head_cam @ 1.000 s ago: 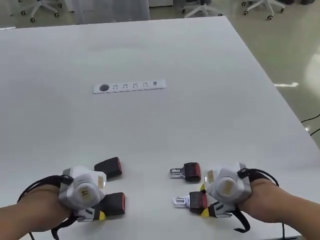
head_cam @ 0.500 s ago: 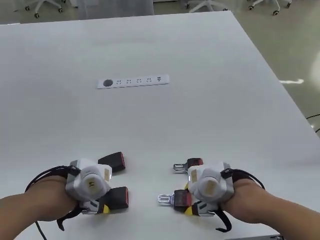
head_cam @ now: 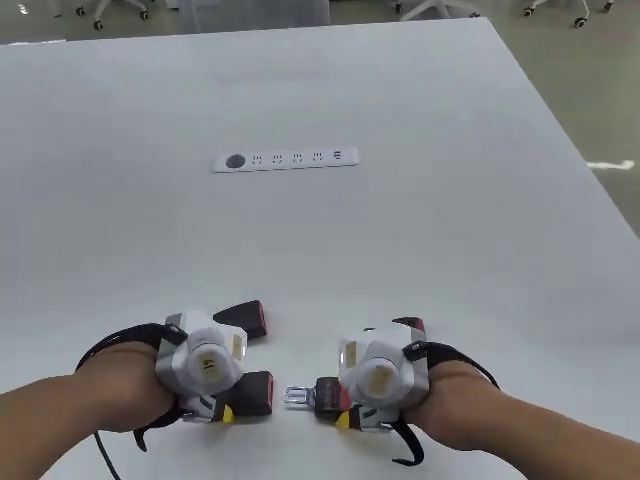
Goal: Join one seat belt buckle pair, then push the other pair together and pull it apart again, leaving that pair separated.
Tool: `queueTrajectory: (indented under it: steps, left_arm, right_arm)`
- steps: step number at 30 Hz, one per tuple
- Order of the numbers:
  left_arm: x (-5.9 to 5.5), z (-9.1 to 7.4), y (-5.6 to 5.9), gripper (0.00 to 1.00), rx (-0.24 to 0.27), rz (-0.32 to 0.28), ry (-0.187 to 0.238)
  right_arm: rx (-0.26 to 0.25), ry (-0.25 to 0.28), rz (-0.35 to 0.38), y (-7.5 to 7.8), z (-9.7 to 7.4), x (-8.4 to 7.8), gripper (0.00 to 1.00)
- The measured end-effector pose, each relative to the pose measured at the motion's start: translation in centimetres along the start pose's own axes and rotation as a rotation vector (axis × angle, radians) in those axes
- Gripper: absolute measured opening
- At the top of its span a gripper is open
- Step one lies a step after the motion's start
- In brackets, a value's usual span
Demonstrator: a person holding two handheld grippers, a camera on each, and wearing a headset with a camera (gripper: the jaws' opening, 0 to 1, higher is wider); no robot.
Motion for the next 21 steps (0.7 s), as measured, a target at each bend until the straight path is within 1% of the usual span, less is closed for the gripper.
queueTrajectory:
  steps: [4,6,7,8,10,11,15,16,19,21]
  left_arm:
    - [0.1,0.0,0.0,0.33,-0.001,0.006,-0.005]
    - [0.0,0.0,0.0,0.33,-0.002,0.003,-0.008]
    - [0.0,0.0,0.0,0.33,-0.002,0.003,-0.008]
    - [0.0,0.1,0.0,0.33,-0.003,0.002,-0.012]
    - [0.1,0.1,0.0,0.33,-0.003,0.005,-0.018]
    - [0.2,0.1,0.0,0.33,-0.003,0.005,-0.022]
    - [0.3,0.1,0.0,0.33,-0.004,0.006,-0.036]
    - [0.3,0.1,0.0,0.33,-0.003,0.012,-0.037]
    - [0.3,0.1,-0.1,0.32,-0.007,0.016,-0.029]
    - [0.3,0.2,0.0,0.32,-0.007,0.039,-0.023]
  right_arm:
    - [0.0,0.014,0.003,0.2,0.5,0.8,0.33]
    - [-0.001,0.01,0.005,0.4,0.5,0.8,0.33]
    - [-0.004,0.025,-0.007,0.5,0.5,0.9,0.33]
    - [0.004,0.018,-0.007,0.4,0.6,0.9,0.33]
    - [0.004,0.026,-0.032,0.4,0.6,1.2,0.33]
    - [0.006,0.027,-0.032,0.3,0.7,1.2,0.33]
    - [0.015,0.056,-0.02,0.6,1.3,1.5,0.33]
    - [0.015,0.044,-0.013,0.6,1.4,1.5,0.33]
    - [0.016,0.066,-0.011,0.6,1.3,1.3,0.32]
    - [0.014,0.072,-0.018,0.5,1.2,1.4,0.32]
Point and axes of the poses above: the centre of the closed fingertips' face, and the gripper's own axes: z roughly forward along the fingers, y roughly to its right, x roughly out of its top, the point moved 9 cm from there along -z, roughly backward along the fingers, and after that the axes turned 8 degrees about x, right-handed, at the moved point
